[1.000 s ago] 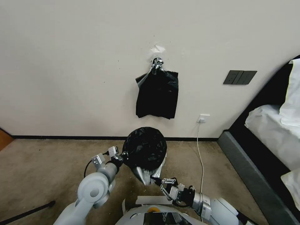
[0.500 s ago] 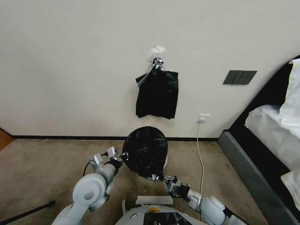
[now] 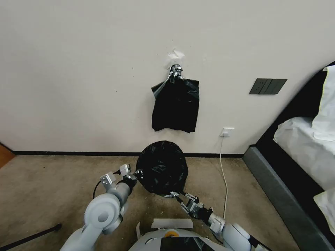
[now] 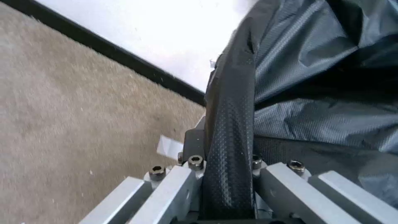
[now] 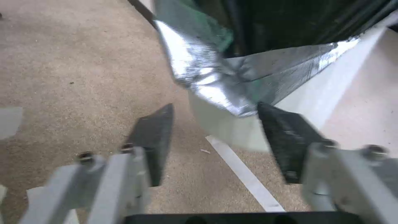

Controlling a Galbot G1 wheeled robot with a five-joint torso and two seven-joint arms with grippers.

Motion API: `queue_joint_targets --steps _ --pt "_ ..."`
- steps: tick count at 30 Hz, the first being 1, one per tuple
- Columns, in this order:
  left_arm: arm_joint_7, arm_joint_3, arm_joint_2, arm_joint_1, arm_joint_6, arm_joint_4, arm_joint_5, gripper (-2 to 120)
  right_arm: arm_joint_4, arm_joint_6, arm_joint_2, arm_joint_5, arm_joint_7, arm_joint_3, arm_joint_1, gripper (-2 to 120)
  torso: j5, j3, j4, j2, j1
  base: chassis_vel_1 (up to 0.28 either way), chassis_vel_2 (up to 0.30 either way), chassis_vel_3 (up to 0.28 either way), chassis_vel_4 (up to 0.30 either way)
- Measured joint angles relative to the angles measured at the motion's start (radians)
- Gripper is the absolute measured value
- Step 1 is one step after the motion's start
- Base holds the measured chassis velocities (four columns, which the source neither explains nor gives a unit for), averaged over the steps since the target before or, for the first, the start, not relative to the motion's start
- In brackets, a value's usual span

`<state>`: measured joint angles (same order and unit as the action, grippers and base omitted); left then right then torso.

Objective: Place a trash bag onto the trash bin.

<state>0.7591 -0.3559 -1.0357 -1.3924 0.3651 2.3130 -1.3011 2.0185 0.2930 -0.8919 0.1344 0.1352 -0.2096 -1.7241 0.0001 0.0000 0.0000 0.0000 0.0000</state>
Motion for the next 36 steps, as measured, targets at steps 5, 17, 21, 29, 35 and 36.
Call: queue_joint_targets --steps 5,17,21,29,35,36 --pt "-0.024 0.015 0.001 0.004 -0.017 -0.017 0.061 1 0.055 0.000 0.007 -0.042 -0.008 -0.024 -0.053 76 0.0000 0.000 0.0000 0.000 0.000 0.000 0.000 0.000 0.000" --pt "-0.164 0.154 -0.004 -0.033 -0.109 -0.051 0.408 1 0.443 -0.297 0.021 -0.419 -0.163 -0.038 -0.161 57 -0.0002 0.000 0.0000 0.000 0.000 0.000 0.000 0.000 0.000" --pt "-0.175 0.197 -0.005 -0.030 -0.121 -0.059 0.479 1 0.489 -0.419 0.023 -0.587 -0.224 -0.022 -0.097 41 -0.0003 0.000 0.0000 0.000 0.000 0.000 0.000 0.000 0.000" --pt "-0.180 0.295 -0.033 -0.013 -0.130 -0.089 0.621 1 0.491 -0.710 0.021 -1.022 -0.475 0.044 0.224 11 -0.0001 0.000 0.0003 0.000 0.000 0.000 0.000 0.000 0.000" --pt "-0.175 0.325 -0.052 -0.012 -0.130 -0.105 0.674 1 0.464 -0.823 -0.005 -1.164 -0.627 0.130 0.376 0 -0.0001 0.000 0.0000 0.000 0.000 0.000 0.000 0.000 0.000" --pt "-0.173 0.331 -0.057 -0.011 -0.130 -0.109 0.689 1 0.445 -0.850 -0.018 -1.191 -0.668 0.162 0.421 0 -0.0001 0.000 -0.0001 0.000 0.000 0.000 0.000 0.000 0.000"
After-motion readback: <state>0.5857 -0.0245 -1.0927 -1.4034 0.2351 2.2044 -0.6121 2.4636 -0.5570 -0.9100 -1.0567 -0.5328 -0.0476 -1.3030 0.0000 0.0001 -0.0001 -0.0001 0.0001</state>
